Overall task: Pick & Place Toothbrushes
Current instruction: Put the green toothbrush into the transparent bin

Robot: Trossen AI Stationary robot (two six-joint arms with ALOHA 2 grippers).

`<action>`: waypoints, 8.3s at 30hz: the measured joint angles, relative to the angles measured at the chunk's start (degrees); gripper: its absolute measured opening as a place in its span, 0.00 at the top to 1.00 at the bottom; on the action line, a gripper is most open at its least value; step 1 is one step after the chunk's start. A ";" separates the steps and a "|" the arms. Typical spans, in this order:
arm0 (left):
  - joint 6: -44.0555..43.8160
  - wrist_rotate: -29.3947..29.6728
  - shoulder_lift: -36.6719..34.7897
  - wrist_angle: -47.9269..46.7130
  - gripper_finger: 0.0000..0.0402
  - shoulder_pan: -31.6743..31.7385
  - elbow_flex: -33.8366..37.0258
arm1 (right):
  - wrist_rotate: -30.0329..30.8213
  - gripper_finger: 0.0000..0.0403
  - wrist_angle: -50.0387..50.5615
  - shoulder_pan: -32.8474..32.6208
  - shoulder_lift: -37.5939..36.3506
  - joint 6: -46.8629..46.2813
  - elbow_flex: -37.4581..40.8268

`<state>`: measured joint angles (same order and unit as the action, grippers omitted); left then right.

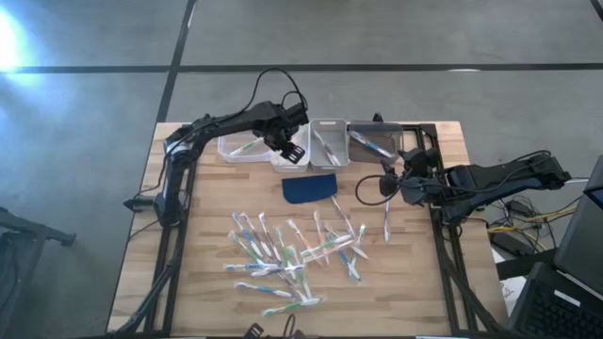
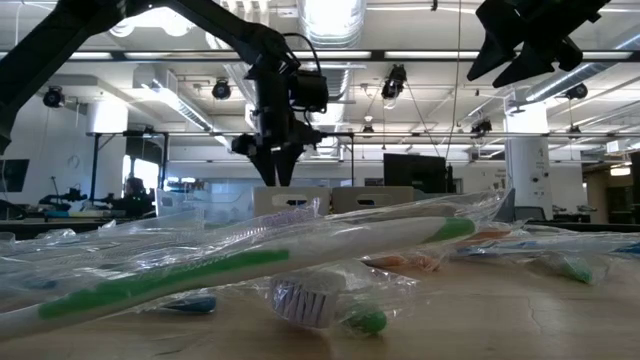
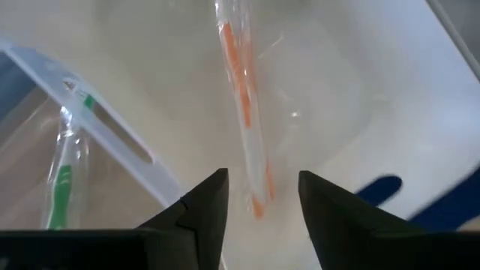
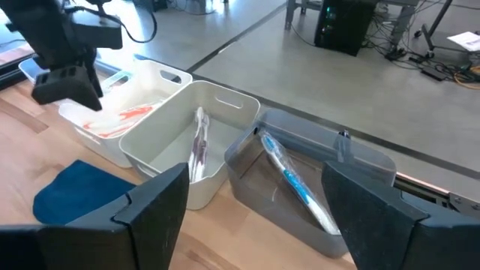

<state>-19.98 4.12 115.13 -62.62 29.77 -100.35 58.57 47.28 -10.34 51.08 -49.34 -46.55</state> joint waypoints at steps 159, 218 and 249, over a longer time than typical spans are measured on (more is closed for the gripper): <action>29.98 10.27 -27.34 39.41 0.58 -45.26 47.70 | 3.72 0.36 -3.16 0.27 0.00 0.02 1.04; 64.96 11.92 -12.78 34.04 0.75 -43.99 39.19 | 3.56 0.38 -3.12 0.27 -0.01 0.50 1.15; 72.38 38.39 -12.96 17.34 0.99 -44.84 39.53 | 3.56 0.31 -2.97 0.23 0.00 0.49 1.23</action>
<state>52.40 42.51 102.17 -45.28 -15.07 -60.82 62.13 44.31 -10.11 51.08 -48.85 -45.32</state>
